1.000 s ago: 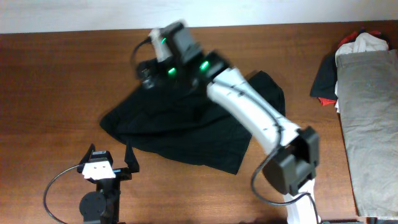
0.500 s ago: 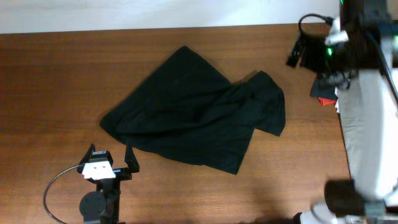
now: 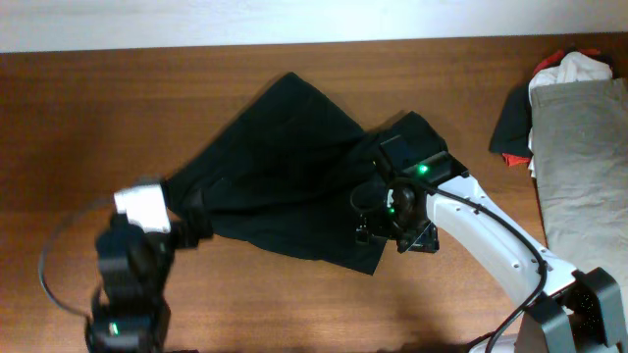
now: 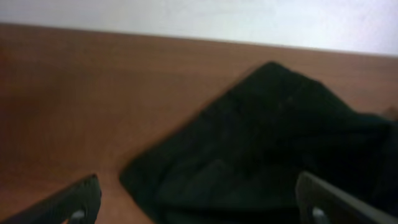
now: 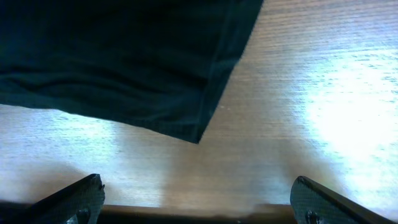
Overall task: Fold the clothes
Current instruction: 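Grasp the trousers' left end with the left gripper, right gripper holding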
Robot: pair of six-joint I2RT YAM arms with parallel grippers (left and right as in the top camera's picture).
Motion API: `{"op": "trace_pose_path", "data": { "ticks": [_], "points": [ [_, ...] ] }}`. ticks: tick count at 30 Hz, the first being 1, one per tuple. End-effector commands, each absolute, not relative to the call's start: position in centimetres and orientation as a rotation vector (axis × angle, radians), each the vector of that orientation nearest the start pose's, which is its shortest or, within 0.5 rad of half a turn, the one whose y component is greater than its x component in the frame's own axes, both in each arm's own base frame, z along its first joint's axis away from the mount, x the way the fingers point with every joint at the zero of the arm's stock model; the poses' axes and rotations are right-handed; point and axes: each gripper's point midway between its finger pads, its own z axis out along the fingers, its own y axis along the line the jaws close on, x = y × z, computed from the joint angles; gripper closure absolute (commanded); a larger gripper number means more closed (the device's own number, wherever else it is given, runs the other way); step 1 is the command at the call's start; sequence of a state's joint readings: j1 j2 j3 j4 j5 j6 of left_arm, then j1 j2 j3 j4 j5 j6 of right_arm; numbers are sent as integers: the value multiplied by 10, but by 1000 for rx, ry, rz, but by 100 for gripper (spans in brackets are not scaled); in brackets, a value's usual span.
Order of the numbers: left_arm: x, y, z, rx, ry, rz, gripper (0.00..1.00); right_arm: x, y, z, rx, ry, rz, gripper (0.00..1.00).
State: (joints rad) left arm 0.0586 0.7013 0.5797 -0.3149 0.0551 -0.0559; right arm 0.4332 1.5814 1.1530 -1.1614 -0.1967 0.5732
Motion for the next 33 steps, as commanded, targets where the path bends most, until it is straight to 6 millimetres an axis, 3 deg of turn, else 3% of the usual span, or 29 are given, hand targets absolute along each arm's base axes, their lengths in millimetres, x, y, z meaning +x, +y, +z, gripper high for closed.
{"op": "trace_pose_path", "data": {
  "ticks": [1,3,5,7,9,11,17,19,20,22,23,27,28,29,31,33],
  "points": [
    [338,6,208,-4,2253,-59,1,228,140,88,240,3220,239,1],
    [359,6,157,-16,2398,-74,1,223,144,86,243,3243,279,1],
    [360,28,88,-128,2596,-55,1,205,148,77,259,3310,350,1],
    [361,54,59,-291,2656,-145,1,190,155,63,275,3355,445,2],
    [365,71,54,-368,2619,-239,1,185,158,46,314,3349,496,1],
    [371,82,45,-395,2600,-253,1,188,159,43,326,3332,505,1],
    [378,77,15,-346,2646,-239,1,192,157,41,334,3314,484,1],
    [383,66,13,-298,2647,-241,8,189,156,39,360,3321,477,1],
    [389,59,14,-265,2632,-243,19,183,153,34,401,3338,460,1],
    [396,51,13,-229,2620,-239,56,177,157,26,405,3341,523,1],
    [395,52,7,-232,2633,-228,67,181,161,24,395,3322,558,1],
    [385,52,-7,-251,2689,-223,66,192,166,14,444,3256,599,2],
    [385,52,-7,-251,2689,-223,71,197,168,11,436,3240,612,5],
    [385,52,-7,-251,2690,-224,84,200,170,5,453,3241,611,9],
    [384,52,-7,-251,2693,-225,99,199,169,-4,489,3261,587,22],
    [383,51,-8,-252,2698,-227,99,198,169,-8,496,3275,577,42]
  ]
}}
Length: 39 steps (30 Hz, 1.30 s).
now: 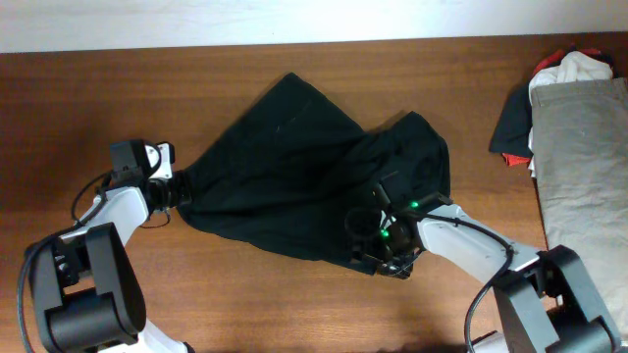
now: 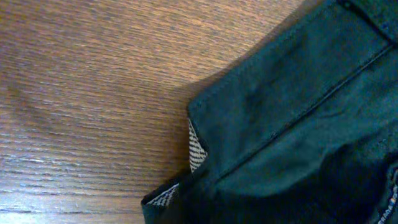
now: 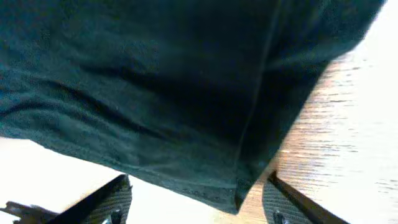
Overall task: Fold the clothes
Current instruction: 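Grasp the trousers' left end with the left gripper, right gripper holding, then lift and stretch the trousers between both grippers, then lay them flat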
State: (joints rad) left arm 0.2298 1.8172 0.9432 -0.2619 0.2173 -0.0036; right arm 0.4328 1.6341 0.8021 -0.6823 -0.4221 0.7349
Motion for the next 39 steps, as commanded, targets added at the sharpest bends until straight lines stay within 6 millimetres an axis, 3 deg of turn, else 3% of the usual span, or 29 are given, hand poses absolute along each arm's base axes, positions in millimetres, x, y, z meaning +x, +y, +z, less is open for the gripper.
{"op": "trace_pose_path", "data": {
  "ticks": [1,2,3,5,6,9,11,13,14,16,17,19,21,23,27,31,35,39],
  "points": [
    [383,51,-8,-252,2698,-226,99,197,169,-9,497,3277,574,64],
    [382,51,-8,-254,2705,-228,99,197,170,-9,493,3279,573,87],
    [379,49,-9,-256,2718,-238,99,196,170,-8,493,3281,571,96],
    [376,48,-2,-255,2719,-242,99,202,167,-1,492,3255,549,96],
    [376,48,7,-251,2704,-239,99,211,159,14,483,3221,456,96],
    [374,48,84,-215,2557,-202,99,240,154,76,426,3081,405,96],
    [362,45,148,-182,2417,-170,99,259,148,135,394,2930,397,97],
    [341,40,203,-168,2282,-148,99,269,129,197,387,2779,310,96],
    [323,36,240,-170,2179,-139,99,271,120,252,355,2672,301,96],
    [295,30,295,-150,2026,-118,99,267,106,315,342,2553,294,96],
    [268,23,343,-121,1901,-95,99,261,95,351,355,2476,282,96],
    [227,14,407,-88,1753,-70,99,248,81,408,357,2332,318,96],
    [193,6,457,-70,1669,-55,99,232,73,450,350,2219,387,96],
    [172,1,484,-58,1613,-45,99,226,71,463,346,2180,410,96],
    [162,-3,504,-39,1558,-44,99,226,55,475,409,2108,355,96],
    [115,-17,570,14,1372,-26,99,194,31,530,429,1896,425,96],
    [115,-17,571,-23,1384,-78,99,190,17,541,488,1828,393,96],
    [117,-53,581,148,1359,-249,99,173,5,556,501,1763,410,96]
  ]
}}
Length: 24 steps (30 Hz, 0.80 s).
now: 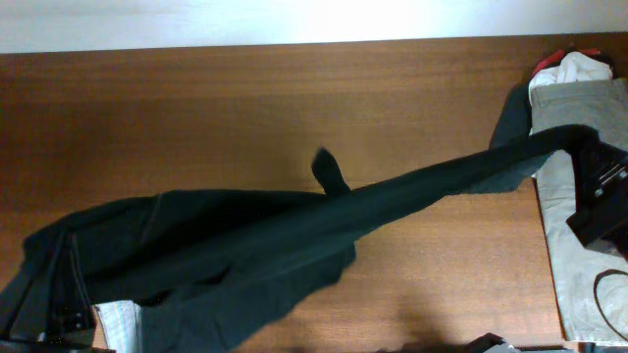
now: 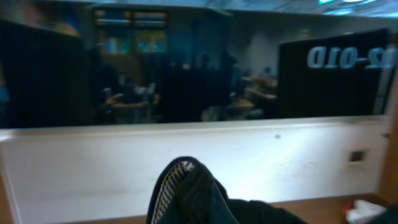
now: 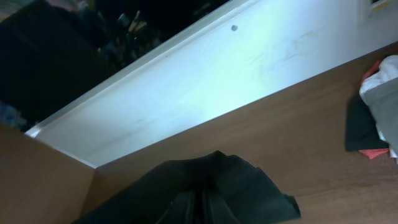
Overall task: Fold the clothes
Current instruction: 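Lift and stretch the trousers between both grippers, then lay them flat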
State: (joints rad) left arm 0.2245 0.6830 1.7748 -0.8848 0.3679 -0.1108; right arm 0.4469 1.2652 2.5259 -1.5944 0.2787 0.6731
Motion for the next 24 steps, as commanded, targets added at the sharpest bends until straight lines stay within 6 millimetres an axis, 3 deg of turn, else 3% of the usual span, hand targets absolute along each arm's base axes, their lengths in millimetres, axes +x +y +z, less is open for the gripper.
{"op": "trace_pose_path", "data": {
  "ticks": [1,3,4,6,8,9,11,12,15,16,18,20,22,24],
  "points": [
    [114,-59,581,166,1357,-284,99,163,-1,561,507,1737,418,96],
    [112,-61,583,172,1353,-292,99,156,-7,571,502,1690,420,96],
    [122,-50,579,147,1373,-224,99,161,-5,570,506,1697,409,96],
    [173,-5,539,-47,1541,-98,99,197,15,557,491,1786,372,96],
    [247,19,481,-102,1746,-78,99,258,51,524,462,1946,325,96],
    [274,27,461,-115,1813,-72,99,285,65,505,471,2013,298,96],
    [347,50,410,-141,1967,-40,99,374,107,444,475,2155,205,96],
    [398,70,368,-187,2049,-5,99,416,122,417,478,2174,157,96],
    [495,96,273,-215,2142,0,99,506,135,348,484,2215,142,96],
    [526,105,222,-226,2185,-4,99,532,131,321,496,2256,205,96],
    [545,120,178,-255,2217,19,99,553,132,291,486,2327,357,96],
    [554,129,166,-271,2204,48,99,558,133,279,488,2353,381,96],
    [546,138,176,-292,2199,59,99,538,146,283,457,2399,378,96],
    [534,146,178,-318,2228,64,99,507,154,269,440,2525,331,96]
  ]
}}
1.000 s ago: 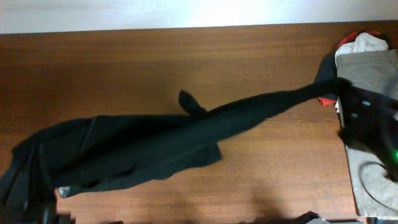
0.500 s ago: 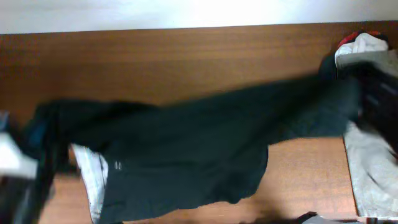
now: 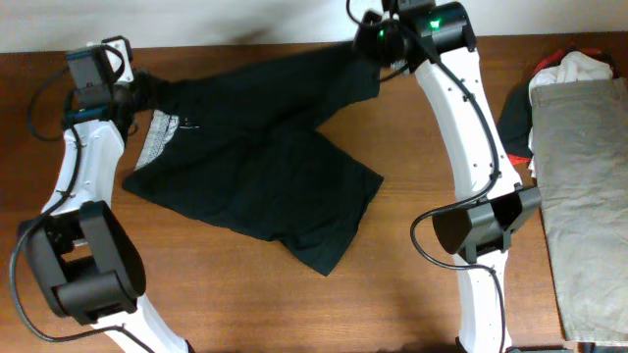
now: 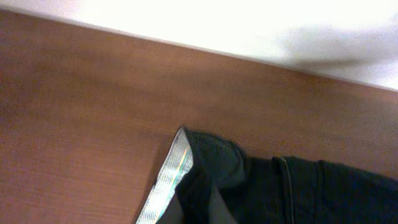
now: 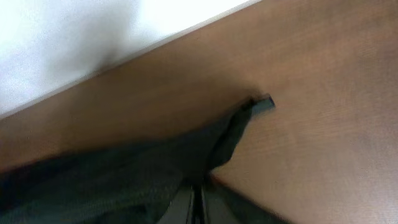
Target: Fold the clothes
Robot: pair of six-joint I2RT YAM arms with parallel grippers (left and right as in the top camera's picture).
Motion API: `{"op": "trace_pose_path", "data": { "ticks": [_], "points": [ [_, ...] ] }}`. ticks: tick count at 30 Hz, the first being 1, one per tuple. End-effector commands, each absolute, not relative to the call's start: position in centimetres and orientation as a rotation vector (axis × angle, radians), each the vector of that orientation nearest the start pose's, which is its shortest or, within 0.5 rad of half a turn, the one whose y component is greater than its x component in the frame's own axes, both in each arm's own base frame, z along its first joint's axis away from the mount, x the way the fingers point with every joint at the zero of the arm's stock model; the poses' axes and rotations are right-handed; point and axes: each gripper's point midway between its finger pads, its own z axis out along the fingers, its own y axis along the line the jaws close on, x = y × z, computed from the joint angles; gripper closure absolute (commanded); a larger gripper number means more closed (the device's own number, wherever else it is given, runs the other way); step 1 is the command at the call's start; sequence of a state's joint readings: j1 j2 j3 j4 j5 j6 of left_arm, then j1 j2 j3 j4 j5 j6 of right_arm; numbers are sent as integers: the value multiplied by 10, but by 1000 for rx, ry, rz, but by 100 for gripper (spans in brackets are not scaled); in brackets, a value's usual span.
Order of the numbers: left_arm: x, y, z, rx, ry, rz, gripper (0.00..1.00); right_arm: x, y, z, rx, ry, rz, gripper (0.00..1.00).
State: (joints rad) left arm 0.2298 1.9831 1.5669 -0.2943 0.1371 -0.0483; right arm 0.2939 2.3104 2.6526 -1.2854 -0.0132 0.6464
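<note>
A pair of black shorts (image 3: 265, 157) lies spread across the far half of the wooden table (image 3: 245, 294), waistband toward the back edge, one leg reaching to the front. My left gripper (image 3: 137, 88) is shut on the waistband's left corner, where a pale striped lining (image 4: 166, 180) shows. My right gripper (image 3: 368, 44) is shut on the waistband's right corner (image 5: 236, 134) at the back edge. Both sets of fingers are buried in the dark cloth.
A folded grey-green garment (image 3: 584, 186) lies along the right side of the table. Behind it sits a heap of white, red and dark clothes (image 3: 559, 74). A white wall runs behind the table's back edge.
The shorts hung stretched in the air between both grippers, left low at the front, right far to the right. Now they lie spread on the table, both grippers at the back edge.
First both grippers stood open beside the crumpled black shorts. Then each was down at an edge of the cloth, left and front right. After that the shorts were lifted and stretched between them. Now the shorts lie flat with both waistband corners held at the back.
</note>
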Motion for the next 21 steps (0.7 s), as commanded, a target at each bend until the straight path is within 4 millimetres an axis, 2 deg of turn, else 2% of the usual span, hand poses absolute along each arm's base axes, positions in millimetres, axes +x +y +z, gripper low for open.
{"op": "trace_pose_path", "data": {
  "ticks": [1,2,4,5,7,8,9,10,11,12,13,15,16,19,21],
  "points": [
    [520,153,170,-354,2283,66,99,480,162,254,426,2636,285,96],
    [504,161,156,-396,2355,64,99,457,173,246,395,2720,248,96],
    [480,174,136,-465,2443,41,99,427,185,247,347,2793,211,96],
    [469,177,129,-486,2477,-7,99,408,192,251,239,2836,200,96],
    [455,169,120,-479,2538,-96,99,388,224,257,65,2862,289,96],
    [449,165,114,-444,2579,-96,99,380,234,251,15,2885,278,96],
    [445,163,109,-429,2607,-100,99,373,236,245,-3,2907,253,96],
    [439,160,104,-436,2638,-111,99,358,234,238,-23,2956,217,96],
    [435,159,99,-429,2664,-107,99,344,227,232,-17,2995,169,96],
    [433,159,94,-432,2679,-112,99,324,211,222,64,3043,76,96],
    [432,159,86,-412,2701,-113,99,314,202,212,85,3065,6,96],
    [425,157,65,-431,2768,-131,99,300,206,183,43,3117,-30,96],
    [414,159,54,-457,2822,-111,99,294,212,159,34,3140,-59,96],
    [404,176,55,-502,2840,-31,99,290,218,134,41,3172,-26,96],
    [394,184,53,-545,2859,-26,99,276,221,116,36,3238,1,96]
  ]
}}
